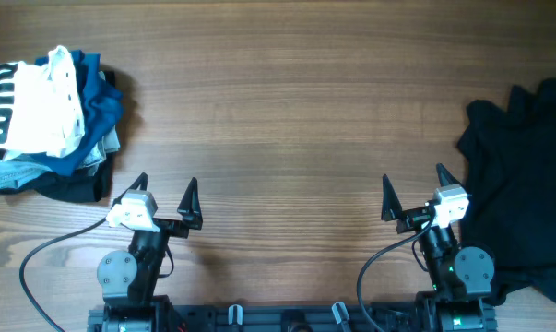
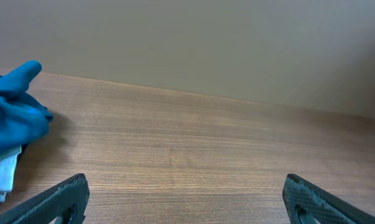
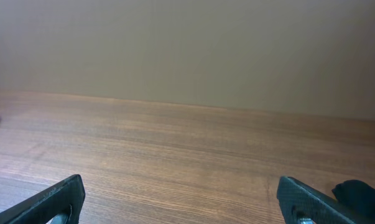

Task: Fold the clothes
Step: 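Move both grippers from rest toward the black T-shirt on the right, then grasp the black T-shirt with both grippers and drag it leftward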

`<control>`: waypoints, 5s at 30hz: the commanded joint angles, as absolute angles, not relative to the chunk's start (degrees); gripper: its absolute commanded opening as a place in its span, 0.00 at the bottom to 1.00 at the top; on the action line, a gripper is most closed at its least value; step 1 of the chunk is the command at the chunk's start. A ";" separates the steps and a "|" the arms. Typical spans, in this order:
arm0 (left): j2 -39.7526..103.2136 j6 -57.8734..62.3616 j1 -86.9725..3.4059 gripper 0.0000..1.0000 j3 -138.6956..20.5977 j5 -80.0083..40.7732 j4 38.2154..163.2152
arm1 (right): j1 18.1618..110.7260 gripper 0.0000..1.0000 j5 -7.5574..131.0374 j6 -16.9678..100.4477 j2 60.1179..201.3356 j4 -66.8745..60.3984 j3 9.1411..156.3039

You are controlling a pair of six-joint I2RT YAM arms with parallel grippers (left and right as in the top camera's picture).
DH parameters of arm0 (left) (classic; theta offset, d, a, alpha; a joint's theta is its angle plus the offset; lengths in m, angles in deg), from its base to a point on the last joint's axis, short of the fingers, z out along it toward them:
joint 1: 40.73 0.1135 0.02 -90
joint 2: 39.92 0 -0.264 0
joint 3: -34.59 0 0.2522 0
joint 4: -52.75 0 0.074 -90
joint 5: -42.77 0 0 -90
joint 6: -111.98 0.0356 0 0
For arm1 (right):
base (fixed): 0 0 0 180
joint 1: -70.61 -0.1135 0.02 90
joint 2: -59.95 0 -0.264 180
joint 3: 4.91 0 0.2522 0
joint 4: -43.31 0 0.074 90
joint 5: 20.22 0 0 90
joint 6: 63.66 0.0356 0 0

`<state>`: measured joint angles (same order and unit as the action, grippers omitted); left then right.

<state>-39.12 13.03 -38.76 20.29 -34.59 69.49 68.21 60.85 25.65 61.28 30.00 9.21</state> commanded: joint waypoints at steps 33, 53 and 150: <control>-39.64 12.51 -39.02 1.00 20.51 -35.33 69.78 | 68.61 1.00 60.79 26.92 61.63 30.26 9.16; -18.81 15.76 -39.02 1.00 -4.38 -41.26 67.68 | 68.61 1.00 53.27 45.61 88.09 19.83 39.52; 78.91 25.75 -59.63 0.04 -56.12 -36.62 94.34 | 73.15 0.70 60.48 43.07 145.12 -22.31 87.96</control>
